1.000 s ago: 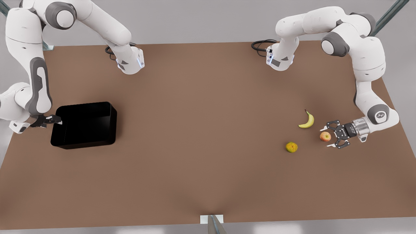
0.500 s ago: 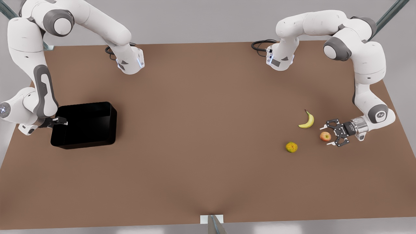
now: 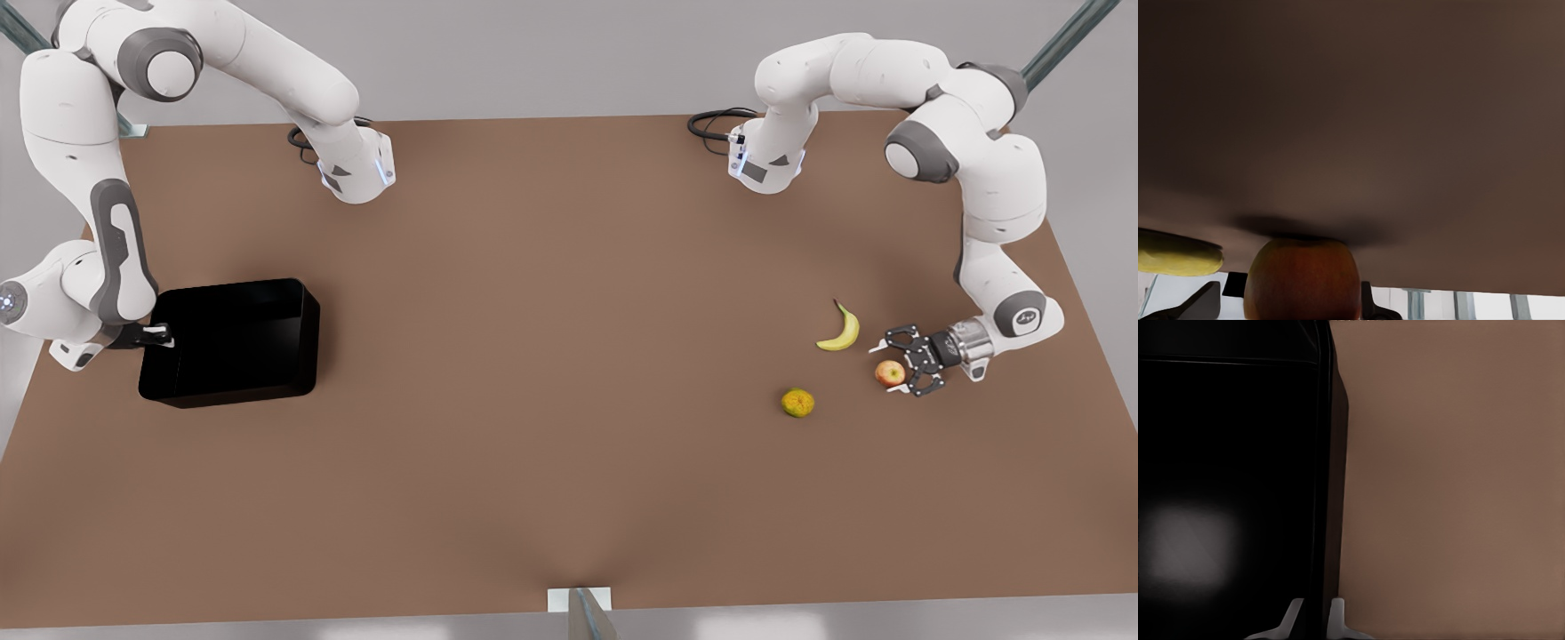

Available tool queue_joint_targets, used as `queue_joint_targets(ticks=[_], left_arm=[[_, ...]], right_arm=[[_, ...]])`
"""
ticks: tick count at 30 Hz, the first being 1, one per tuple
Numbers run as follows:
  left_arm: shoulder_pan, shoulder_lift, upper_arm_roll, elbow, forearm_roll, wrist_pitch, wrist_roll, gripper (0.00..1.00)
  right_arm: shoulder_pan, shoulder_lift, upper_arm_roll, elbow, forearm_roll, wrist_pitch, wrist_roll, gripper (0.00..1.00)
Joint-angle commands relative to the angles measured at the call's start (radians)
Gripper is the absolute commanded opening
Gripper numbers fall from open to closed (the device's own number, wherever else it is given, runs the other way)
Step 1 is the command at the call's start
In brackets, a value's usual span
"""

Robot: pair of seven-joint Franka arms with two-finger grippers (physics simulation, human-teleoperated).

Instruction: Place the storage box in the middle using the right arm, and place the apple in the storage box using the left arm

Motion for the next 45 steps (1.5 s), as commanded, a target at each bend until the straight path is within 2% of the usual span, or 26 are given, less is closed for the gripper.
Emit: queue_joint_targets(ticks=[1,3,5,8,11,13,14,15,16,17,19,22,25,26,29,34,38,39,40,45], left_arm=[[0.000,0.000,0.000,0.002,-0.007,0.000,0.000,1.00],[0.000,0.002,0.000,0.003,-0.007,0.009,0.003,1.00],[0.000,0.006,-0.001,0.003,-0.007,0.009,0.003,0.90],[0.000,0.006,-0.003,0.003,-0.009,0.023,0.003,0.84],[0.000,0.014,-0.004,0.003,-0.012,0.023,0.002,0.79],[0.000,0.014,-0.004,0.003,-0.012,0.022,0.002,0.66],[0.000,0.014,-0.006,0.002,-0.012,0.022,0.002,0.47],[0.000,0.014,-0.004,0.003,-0.012,0.020,0.003,0.34],[0.000,0.014,-0.004,0.003,-0.012,0.022,0.009,0.25],[0.000,0.013,-0.004,0.003,-0.010,0.020,0.009,0.21],[0.000,0.011,-0.004,0.006,-0.010,0.011,0.005,0.21],[0.000,-0.009,-0.003,0.008,-0.009,-0.015,-0.012,0.21],[0.000,-0.038,0.003,0.032,0.003,-0.041,-0.015,0.21],[-0.003,-0.086,0.002,0.034,0.009,-0.040,-0.011,0.21],[-0.028,-0.155,-0.049,0.083,0.135,-0.006,0.003,0.21],[-0.081,-0.199,-0.125,0.009,0.102,0.014,-0.078,0.21],[-0.248,-0.290,-0.124,-0.035,0.115,0.048,-0.210,0.21],[-0.268,-0.302,-0.129,-0.027,0.151,0.043,-0.224,0.21],[-0.282,-0.305,-0.155,-0.024,0.161,0.048,-0.244,0.21],[-0.543,-0.317,-0.158,-0.001,0.172,0.213,-0.491,0.21]], right_arm=[[0.000,0.000,0.000,0.000,0.000,0.000,0.000,0.21],[0.003,0.001,0.003,0.009,0.005,-0.014,0.000,0.21],[0.003,-0.005,0.008,0.011,0.008,-0.034,0.000,0.21],[0.016,-0.020,0.014,0.055,0.055,-0.137,-0.012,0.21],[0.016,-0.058,0.095,0.083,0.055,-0.200,0.024,0.21],[0.043,-0.060,0.189,0.126,0.052,-0.269,0.136,0.21],[0.108,-0.068,0.193,0.153,0.055,-0.335,0.212,0.21],[0.201,-0.068,0.195,0.179,0.058,-0.361,0.313,0.21],[0.287,-0.075,0.209,0.178,0.086,-0.365,0.431,0.21],[0.330,-0.078,0.239,0.179,0.120,-0.376,0.526,0.21],[0.414,-0.072,0.351,0.206,0.121,-0.368,0.820,0.21],[0.602,-0.022,0.351,0.278,0.141,-0.349,1.012,0.21],[0.720,0.070,0.351,0.403,0.207,-0.344,1.069,0.21],[0.749,0.107,0.351,0.437,0.210,-0.341,1.086,0.21],[0.853,0.212,0.351,0.552,0.209,-0.324,1.144,0.21],[0.859,0.247,0.351,0.552,0.204,-0.304,1.141,0.21],[0.892,0.276,0.351,0.580,0.209,-0.275,1.144,0.21],[0.895,0.282,0.351,0.595,0.207,-0.276,1.144,0.71],[0.895,0.281,0.351,0.598,0.207,-0.275,1.144,1.00],[0.892,0.270,0.351,0.646,0.209,-0.293,1.141,1.00]])
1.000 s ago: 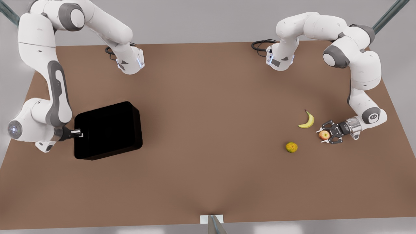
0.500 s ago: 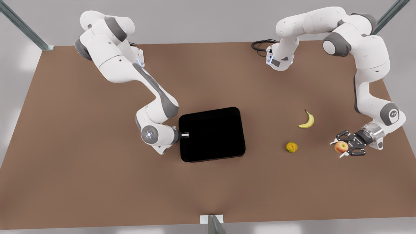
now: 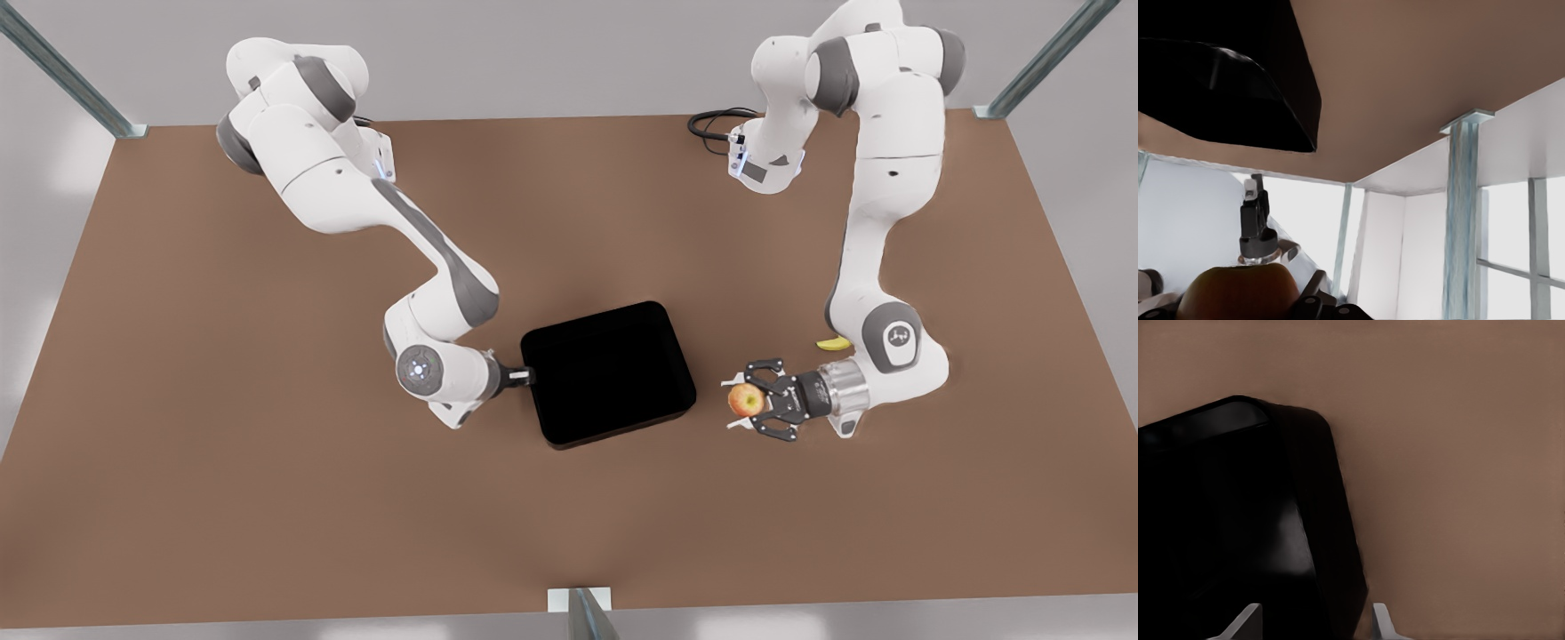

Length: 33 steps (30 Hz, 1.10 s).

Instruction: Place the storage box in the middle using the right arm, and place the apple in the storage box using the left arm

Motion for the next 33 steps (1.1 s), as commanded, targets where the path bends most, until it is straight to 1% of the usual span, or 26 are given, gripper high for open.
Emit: queue_joint_targets(ticks=[1,3,5,6,7,8,10,11,12,14,16,17,18,19,21,22,23,25,26,27,28,29,30,31,32,33], left_arm=[[-0.001,0.001,-0.019,0.005,0.548,-0.017,-0.042,0.21],[-0.022,0.010,-0.128,0.019,0.549,0.126,-0.161,0.21],[-0.044,0.021,-0.196,0.020,0.585,0.241,-0.230,0.21],[-0.052,0.024,-0.220,0.019,0.589,0.272,-0.244,0.21],[-0.053,0.038,-0.267,0.019,0.615,0.321,-0.261,0.21],[-0.053,0.050,-0.300,0.020,0.620,0.368,-0.275,0.21],[-0.062,0.069,-0.349,0.022,0.628,0.463,-0.306,0.21],[-0.065,0.083,-0.351,0.040,0.629,0.476,-0.310,0.24],[-0.065,0.089,-0.360,0.045,0.671,0.485,-0.307,1.00],[-0.065,0.098,-0.365,0.046,0.674,0.488,-0.307,1.00],[-0.070,0.101,-0.369,0.046,0.674,0.488,-0.307,1.00],[-0.070,0.101,-0.369,0.046,0.674,0.488,-0.309,1.00],[-0.070,0.099,-0.369,0.049,0.674,0.488,-0.309,1.00],[-0.070,0.099,-0.371,0.049,0.674,0.488,-0.309,1.00],[-0.070,0.098,-0.369,0.071,0.683,0.471,-0.304,1.00],[-0.068,0.086,-0.368,0.094,0.767,0.453,-0.307,1.00],[-0.068,0.081,-0.359,0.164,0.896,0.350,-0.303,1.00],[-0.067,0.020,-0.293,0.210,1.048,0.333,-0.301,1.00],[-0.055,-0.014,-0.236,0.221,1.050,0.333,-0.298,1.00],[-0.027,-0.057,-0.213,0.212,1.103,0.330,-0.264,1.00],[0.004,-0.132,-0.211,0.186,1.261,0.238,-0.067,1.00],[0.036,-0.233,-0.208,0.074,1.293,0.232,0.217,1.00],[0.073,-0.295,-0.210,0.020,1.402,0.230,0.375,1.00],[0.097,-0.348,-0.210,-0.004,1.453,0.209,0.550,1.00],[0.108,-0.388,-0.208,0.002,1.508,0.134,0.716,1.00],[0.109,-0.442,-0.187,0.014,1.570,0.014,0.839,1.00]], right_arm=[[-0.002,-0.003,0.000,0.014,0.000,-0.015,0.002,1.00],[-0.024,-0.038,-0.009,0.097,-0.012,-0.111,-0.009,1.00],[-0.097,-0.121,-0.011,0.109,-0.126,-0.232,-0.032,1.00],[-0.113,-0.138,-0.012,0.144,-0.225,-0.349,-0.119,1.00],[-0.145,-0.208,-0.012,0.152,-0.327,-0.510,-0.135,1.00],[-0.208,-0.268,-0.006,0.146,-0.370,-0.585,-0.242,1.00],[-0.361,-0.437,-0.005,0.031,-0.344,-0.621,-0.354,1.00],[-0.410,-0.526,-0.008,-0.061,-0.337,-0.578,-0.353,1.00],[-0.412,-0.521,-0.008,-0.069,-0.341,-0.562,-0.356,1.00],[-0.403,-0.523,-0.002,-0.050,-0.341,-0.546,-0.363,1.00],[-0.401,-0.578,-0.014,-0.049,-0.337,-0.553,-0.445,1.00],[-0.253,-0.618,-0.171,-0.067,-0.334,-0.570,-0.440,1.00],[-0.167,-0.651,-0.314,-0.121,-0.261,-0.569,-0.440,1.00],[-0.176,-0.724,-0.325,-0.257,-0.236,-0.503,-0.440,1.00],[-0.182,-0.758,-0.327,-0.336,-0.232,-0.458,-0.431,1.00],[-0.193,-0.816,-0.330,-0.446,-0.230,-0.346,-0.399,1.00],[-0.211,-0.922,-0.334,-0.612,-0.207,-0.182,-0.399,1.00],[-0.242,-0.932,-0.341,-0.615,-0.178,-0.180,-0.409,1.00],[-0.234,-0.935,-0.341,-0.613,-0.176,-0.184,-0.409,1.00],[-0.229,-0.937,-0.339,-0.607,-0.176,-0.194,-0.409,1.00],[-0.231,-0.934,-0.339,-0.578,-0.175,-0.225,-0.414,1.00],[-0.229,-0.934,-0.339,-0.540,-0.173,-0.279,-0.414,1.00],[-0.231,-0.939,-0.341,-0.538,-0.152,-0.288,-0.414,1.00],[-0.229,-0.948,-0.341,-0.541,-0.135,-0.308,-0.413,1.00],[-0.237,-0.951,-0.341,-0.543,-0.133,-0.308,-0.413,1.00],[-0.237,-0.952,-0.341,-0.541,-0.133,-0.308,-0.413,1.00]])
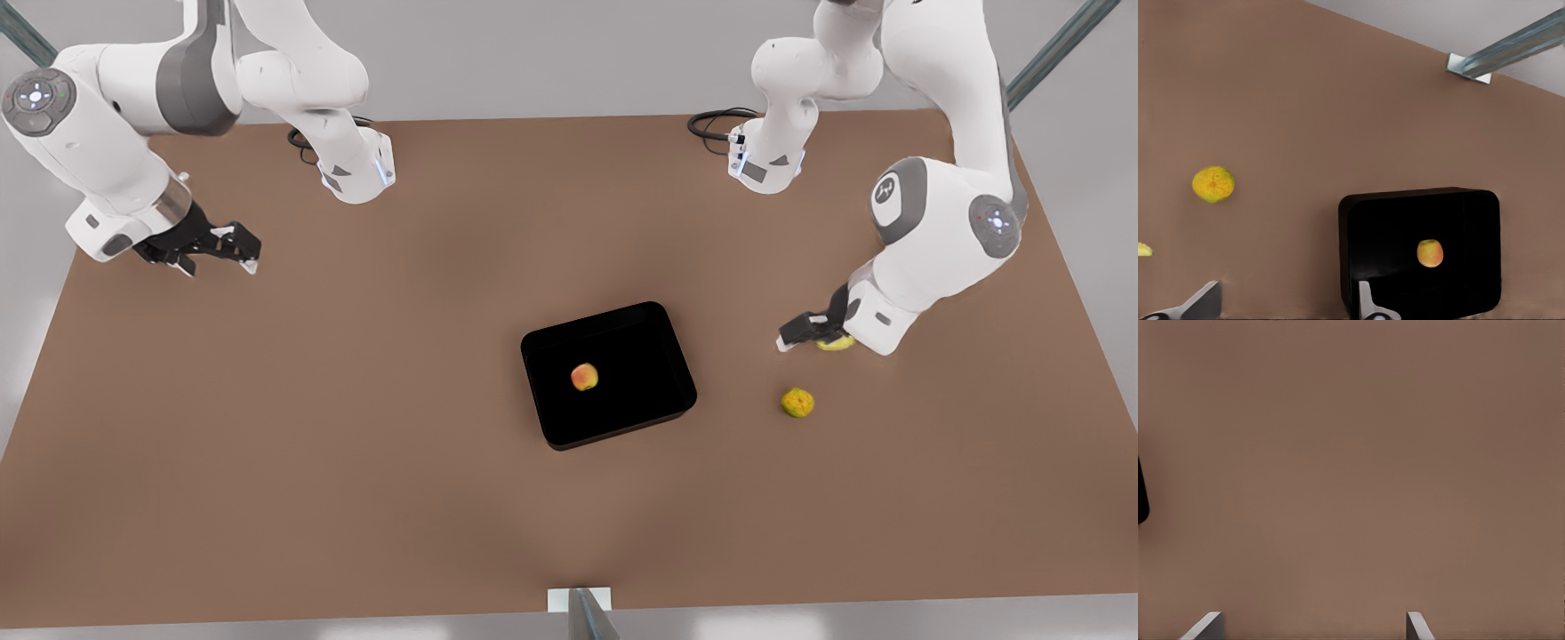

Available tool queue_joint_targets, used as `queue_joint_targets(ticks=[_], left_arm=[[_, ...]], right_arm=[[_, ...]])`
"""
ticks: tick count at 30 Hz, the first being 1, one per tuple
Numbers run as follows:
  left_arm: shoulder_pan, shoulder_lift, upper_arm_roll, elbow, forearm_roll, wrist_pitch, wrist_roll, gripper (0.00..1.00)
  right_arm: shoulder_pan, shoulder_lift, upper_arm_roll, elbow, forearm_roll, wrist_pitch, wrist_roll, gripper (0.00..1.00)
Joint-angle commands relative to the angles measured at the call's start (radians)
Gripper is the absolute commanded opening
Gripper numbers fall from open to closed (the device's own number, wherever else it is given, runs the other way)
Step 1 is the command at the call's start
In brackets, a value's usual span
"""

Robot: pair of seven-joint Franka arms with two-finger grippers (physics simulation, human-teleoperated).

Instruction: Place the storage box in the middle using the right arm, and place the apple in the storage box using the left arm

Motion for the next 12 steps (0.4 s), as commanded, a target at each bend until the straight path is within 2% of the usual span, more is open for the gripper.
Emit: queue_joint_targets(ticks=[1,2,4,6,8,12], left_arm=[[0.005,-0.009,0.016,0.024,0.176,-0.037,0.020,1.00],[0.005,-0.008,0.046,0.133,0.176,-0.211,0.143,1.00],[0.005,-0.034,0.068,0.139,0.168,-0.366,0.212,1.00],[0.001,-0.023,0.071,0.133,0.167,-0.320,0.227,1.00],[-0.006,0.098,0.070,0.228,0.167,-0.332,0.229,1.00],[-0.006,0.109,0.068,0.245,0.165,-0.338,0.229,1.00]], right_arm=[[-0.001,0.000,-0.001,0.000,-0.001,0.000,0.000,1.00],[-0.002,0.000,-0.001,-0.001,0.000,0.000,0.000,1.00],[-0.001,0.000,-0.001,-0.001,0.000,0.000,0.000,1.00],[-0.001,0.000,-0.001,-0.003,0.000,0.000,0.002,1.00],[0.001,0.000,0.001,-0.001,0.000,0.000,0.002,1.00],[0.002,0.000,0.001,0.000,0.002,0.000,0.003,1.00]])
